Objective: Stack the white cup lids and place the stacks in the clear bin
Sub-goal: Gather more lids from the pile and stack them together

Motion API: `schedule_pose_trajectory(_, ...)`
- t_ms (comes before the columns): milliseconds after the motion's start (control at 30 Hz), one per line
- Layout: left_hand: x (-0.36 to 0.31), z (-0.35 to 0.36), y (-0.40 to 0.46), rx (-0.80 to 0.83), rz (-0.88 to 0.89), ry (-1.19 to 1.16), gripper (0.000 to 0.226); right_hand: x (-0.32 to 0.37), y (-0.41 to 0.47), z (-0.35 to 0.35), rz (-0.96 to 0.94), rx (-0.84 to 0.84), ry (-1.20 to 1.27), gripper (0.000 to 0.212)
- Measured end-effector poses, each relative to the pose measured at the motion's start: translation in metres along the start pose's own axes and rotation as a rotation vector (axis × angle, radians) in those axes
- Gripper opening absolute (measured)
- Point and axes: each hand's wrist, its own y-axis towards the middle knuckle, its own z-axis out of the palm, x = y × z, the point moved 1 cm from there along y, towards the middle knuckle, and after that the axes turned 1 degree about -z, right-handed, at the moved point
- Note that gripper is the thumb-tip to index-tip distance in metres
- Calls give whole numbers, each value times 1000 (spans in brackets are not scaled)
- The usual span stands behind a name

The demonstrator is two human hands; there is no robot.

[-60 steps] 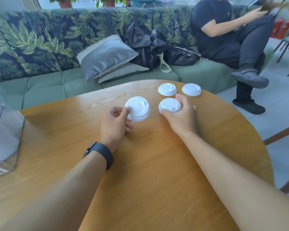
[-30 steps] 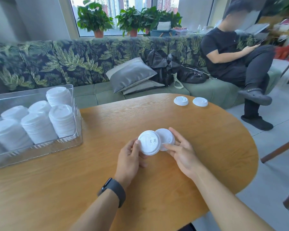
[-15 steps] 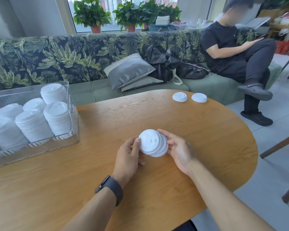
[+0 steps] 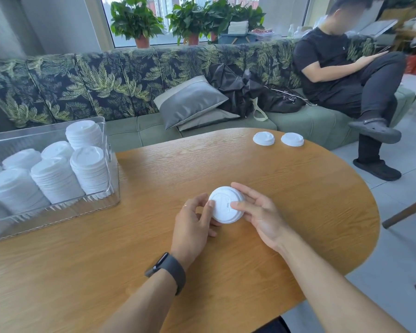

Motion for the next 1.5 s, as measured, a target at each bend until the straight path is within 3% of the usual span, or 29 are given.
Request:
schedule_pose_trajectory(200, -1, 0, 1, 35, -34, -62, 32, 2, 1, -2, 23, -35, 115, 40)
schedule_pose_trajectory(467, 0, -3, 3, 36, -60, -80, 21, -1, 1, 1, 33, -64, 47, 49)
schedule_pose_trajectory(600, -2, -3, 2, 53, -74, -116, 29, -2, 1, 0, 35, -67, 61, 35)
schedule_pose_trajectory(700, -2, -2, 3, 66, -70, -93, 31, -10, 5, -1, -7, -141, 15, 20)
schedule_pose_trajectory(867, -1, 1, 23, 30, -126, -177, 35, -9, 20, -7, -118, -348, -65, 25)
schedule_pose_trajectory(1000, -3, 13, 51, 48, -121, -153, 37, -2, 43, -33, -244, -541, -392, 27)
schedule_pose_trajectory(1067, -5, 20, 67, 55, -112, -121, 37, 1, 57, -47, -266, -578, -537, 20)
schedule_pose_trajectory(1233, -7, 41, 114, 56, -82, -98, 36, 14, 109, -75, -258, -600, -851, 31)
schedule_pose_trajectory(1500, -8, 58, 179, 76, -39, -64, 35, 33, 193, -111, -202, -679, -1023, 49)
